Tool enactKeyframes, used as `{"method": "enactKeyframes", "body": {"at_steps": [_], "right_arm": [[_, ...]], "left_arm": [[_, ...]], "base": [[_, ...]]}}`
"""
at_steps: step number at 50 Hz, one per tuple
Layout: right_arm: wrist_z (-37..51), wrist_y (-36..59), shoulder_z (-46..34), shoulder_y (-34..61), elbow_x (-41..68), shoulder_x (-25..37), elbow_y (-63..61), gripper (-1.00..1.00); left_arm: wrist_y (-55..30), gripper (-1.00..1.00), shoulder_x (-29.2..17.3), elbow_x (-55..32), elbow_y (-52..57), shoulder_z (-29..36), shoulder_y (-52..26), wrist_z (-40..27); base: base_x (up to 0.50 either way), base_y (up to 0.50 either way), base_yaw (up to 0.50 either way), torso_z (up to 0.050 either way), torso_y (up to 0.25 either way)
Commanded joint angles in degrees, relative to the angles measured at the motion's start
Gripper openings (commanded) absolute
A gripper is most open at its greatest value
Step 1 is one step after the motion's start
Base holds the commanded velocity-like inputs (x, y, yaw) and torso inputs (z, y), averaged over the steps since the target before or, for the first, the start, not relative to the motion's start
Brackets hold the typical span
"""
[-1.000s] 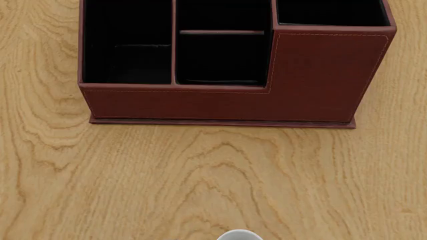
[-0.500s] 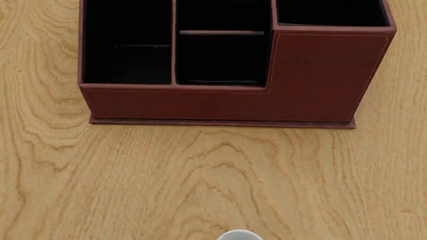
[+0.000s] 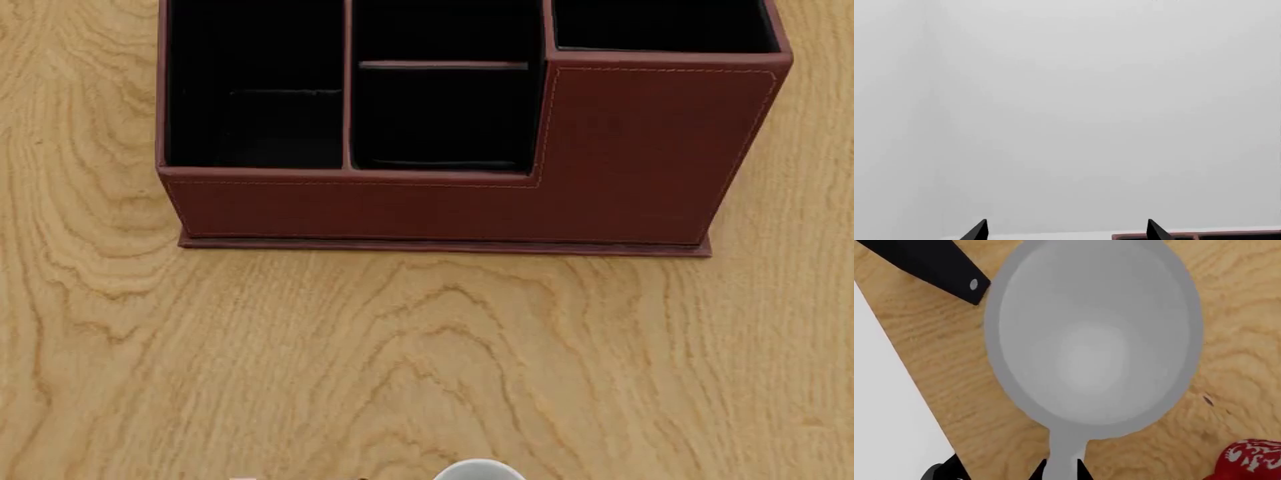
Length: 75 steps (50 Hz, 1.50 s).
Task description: Pick up the white mug and place it to the right of the caddy.
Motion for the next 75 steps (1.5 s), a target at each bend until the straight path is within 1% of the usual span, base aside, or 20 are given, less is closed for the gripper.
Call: {"method": "enactKeyframes", "body": {"at_steps": [1,21,23,29,47,65,75], "right_arm": [[1.89,-0.47,1.30,1.56,0.47,0.86,-2.78,-1.00],[6.34,-2.52,2.65,5.29,4.66,1.61,-7.62,-1.00],[8.55,-3.41,3.24,7.03,6.46,2.01,-9.37,-1.00],[10.29,-4.58,4.06,8.85,8.29,2.28,-11.10,-1.00],[16.37,-9.90,8.23,17.35,16.54,4.26,-16.97,-1.00],[18.62,-13.89,13.73,24.65,22.28,8.92,-19.54,-1.00],[17.28,-14.62,17.72,26.57,23.55,14.59,-18.29,-1.00]], "left_arm": [[-0.33,1.00,-0.03,-0.59,0.33,0.10,-0.37,-0.45],[-1.22,1.00,-0.21,-1.55,0.73,0.54,-1.62,-1.35],[-1.22,1.00,-0.24,-1.80,0.87,0.40,-1.60,-1.41],[-1.40,1.00,-0.58,-2.62,1.35,-0.45,-1.47,-1.88],[-2.15,1.00,-0.78,-3.67,2.21,-0.10,-2.00,-2.96],[-1.37,1.00,-0.78,-3.48,1.65,0.46,-2.05,-2.77],[-0.79,1.00,-1.08,-3.60,1.46,0.16,-1.63,-2.60]], "base": [[0.00,0.00,0.00,0.000,0.000],[0.00,0.00,0.00,0.000,0.000],[0.00,0.00,0.00,0.000,0.000],[0.00,0.00,0.00,0.000,0.000],[0.00,0.00,0.00,0.000,0.000],[0.00,0.00,0.00,0.000,0.001],[0.00,0.00,0.00,0.000,0.000]]}}
